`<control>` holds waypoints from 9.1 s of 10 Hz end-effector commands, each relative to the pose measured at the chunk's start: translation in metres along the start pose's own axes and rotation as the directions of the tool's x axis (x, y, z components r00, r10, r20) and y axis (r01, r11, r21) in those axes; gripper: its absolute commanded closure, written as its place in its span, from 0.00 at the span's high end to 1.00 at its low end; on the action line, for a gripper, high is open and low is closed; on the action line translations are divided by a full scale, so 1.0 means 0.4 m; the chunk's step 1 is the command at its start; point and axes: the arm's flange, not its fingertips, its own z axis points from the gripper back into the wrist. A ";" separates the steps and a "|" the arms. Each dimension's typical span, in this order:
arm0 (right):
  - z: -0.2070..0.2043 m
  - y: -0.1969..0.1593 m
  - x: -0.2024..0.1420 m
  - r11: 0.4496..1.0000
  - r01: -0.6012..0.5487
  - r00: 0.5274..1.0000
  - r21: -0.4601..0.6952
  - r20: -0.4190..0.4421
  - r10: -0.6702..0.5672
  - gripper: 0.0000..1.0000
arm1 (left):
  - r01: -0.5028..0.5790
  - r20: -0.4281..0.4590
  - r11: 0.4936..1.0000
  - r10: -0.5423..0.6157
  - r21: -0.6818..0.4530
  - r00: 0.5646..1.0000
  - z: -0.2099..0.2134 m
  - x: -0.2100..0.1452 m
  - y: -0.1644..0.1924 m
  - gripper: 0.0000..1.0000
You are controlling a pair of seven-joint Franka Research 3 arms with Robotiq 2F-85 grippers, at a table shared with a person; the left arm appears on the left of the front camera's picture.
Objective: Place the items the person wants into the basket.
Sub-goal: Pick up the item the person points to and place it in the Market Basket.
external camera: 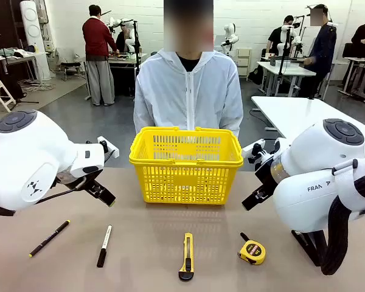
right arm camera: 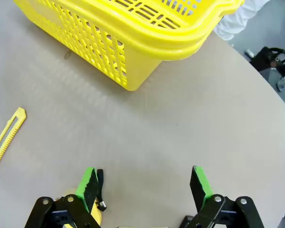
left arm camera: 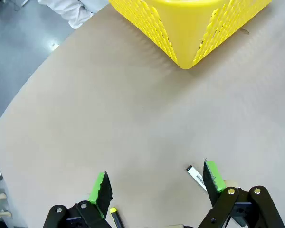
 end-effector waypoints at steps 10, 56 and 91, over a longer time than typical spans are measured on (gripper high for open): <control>0.000 0.000 0.000 1.000 0.000 1.000 0.000 0.000 0.000 1.00 | 0.000 0.000 1.000 0.000 0.000 1.000 0.000 0.000 0.000 1.00; 0.916 -0.552 -0.358 0.877 0.173 0.844 0.448 0.391 -0.366 1.00 | -0.108 0.270 0.881 0.255 -0.461 0.928 0.813 -0.094 0.591 1.00; -0.060 -0.290 -0.161 0.948 0.317 0.807 0.018 -0.530 -0.260 1.00 | -0.108 0.270 0.881 0.255 -0.461 0.928 0.813 -0.094 0.591 1.00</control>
